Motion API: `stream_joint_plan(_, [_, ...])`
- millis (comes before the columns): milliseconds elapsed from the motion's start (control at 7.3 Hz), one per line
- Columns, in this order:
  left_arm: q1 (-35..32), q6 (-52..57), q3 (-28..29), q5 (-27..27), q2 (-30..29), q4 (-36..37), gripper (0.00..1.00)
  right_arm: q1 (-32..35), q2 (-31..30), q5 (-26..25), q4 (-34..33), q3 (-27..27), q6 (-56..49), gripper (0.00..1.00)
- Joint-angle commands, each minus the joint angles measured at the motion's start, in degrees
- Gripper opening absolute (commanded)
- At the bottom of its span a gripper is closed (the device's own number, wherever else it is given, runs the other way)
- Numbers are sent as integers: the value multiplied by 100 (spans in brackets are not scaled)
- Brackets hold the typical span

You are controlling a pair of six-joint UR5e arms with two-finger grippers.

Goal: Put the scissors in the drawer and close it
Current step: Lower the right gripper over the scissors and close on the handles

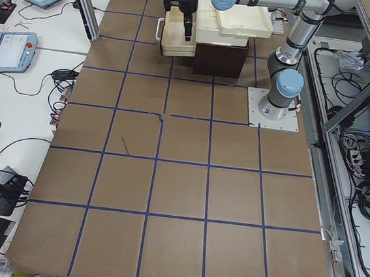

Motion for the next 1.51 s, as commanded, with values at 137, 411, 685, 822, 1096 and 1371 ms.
stream_joint_plan(137, [0,0,0,0,-6,0,100,-63,186,280,-85,58,-177,97])
stream_joint_plan(411, [0,-9,0,0,-6,9,100,-63,300,280,-102,32,-177,96])
stream_joint_plan(685, [0,0,0,-9,-6,9,100,-63,327,254,-103,32,-160,83])
stream_joint_plan(822, [0,0,0,-17,-6,9,100,-63,327,202,-103,32,-142,61])
stream_joint_plan(1096, [0,0,0,0,-6,0,100,-63,318,158,-94,23,-107,23])
stream_joint_plan(1371, [9,0,0,0,-6,9,100,-28,256,96,-76,5,182,7])
